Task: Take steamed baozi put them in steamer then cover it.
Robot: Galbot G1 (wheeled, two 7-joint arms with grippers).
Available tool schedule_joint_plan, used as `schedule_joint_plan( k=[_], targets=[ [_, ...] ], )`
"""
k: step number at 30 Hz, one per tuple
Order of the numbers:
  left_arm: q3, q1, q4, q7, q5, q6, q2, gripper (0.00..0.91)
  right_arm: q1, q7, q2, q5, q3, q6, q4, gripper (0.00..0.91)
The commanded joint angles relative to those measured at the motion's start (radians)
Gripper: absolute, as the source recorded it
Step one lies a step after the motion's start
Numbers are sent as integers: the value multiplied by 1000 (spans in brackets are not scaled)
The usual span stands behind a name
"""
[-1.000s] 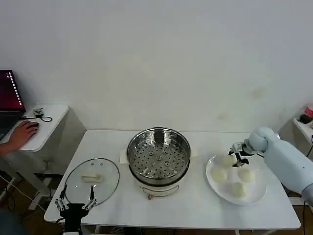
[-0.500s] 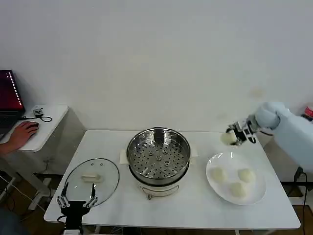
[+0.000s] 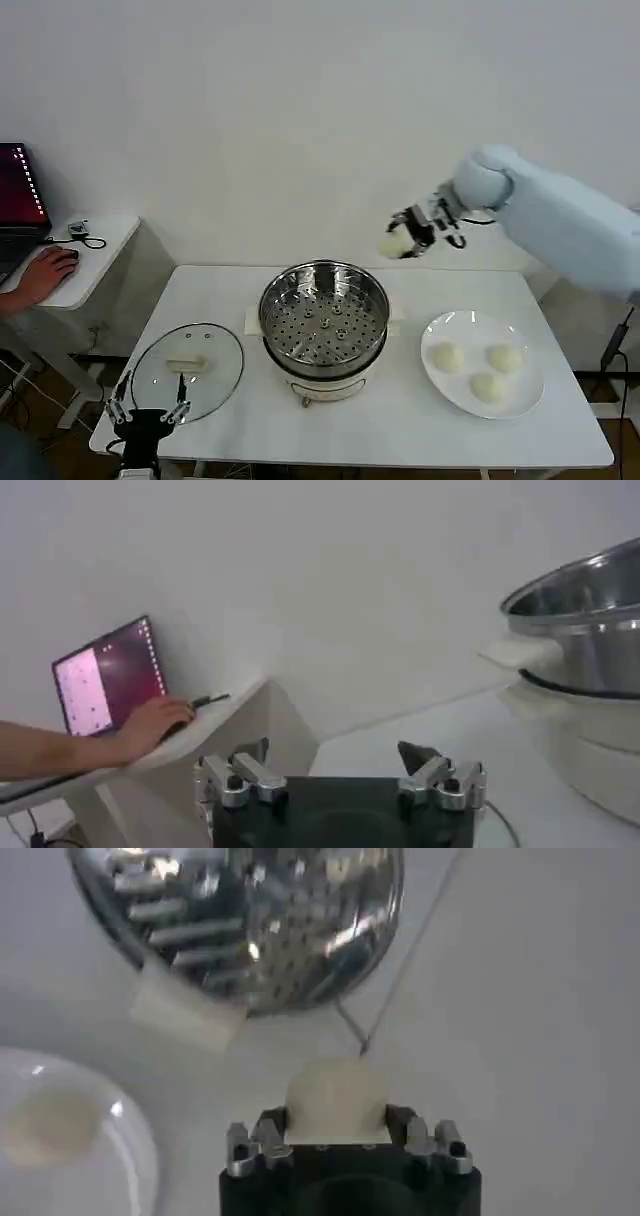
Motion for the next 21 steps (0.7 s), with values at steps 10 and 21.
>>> schedule_joint_plan(
  k=[10, 21],
  targets=[
    [-39, 54, -27, -12, 2, -6, -10, 907, 14, 8, 291, -116, -162, 258, -99, 665],
    [-47, 60, -26, -16, 1, -15, -19, 907, -40, 62, 314, -248, -192, 350, -148, 665]
  ],
)
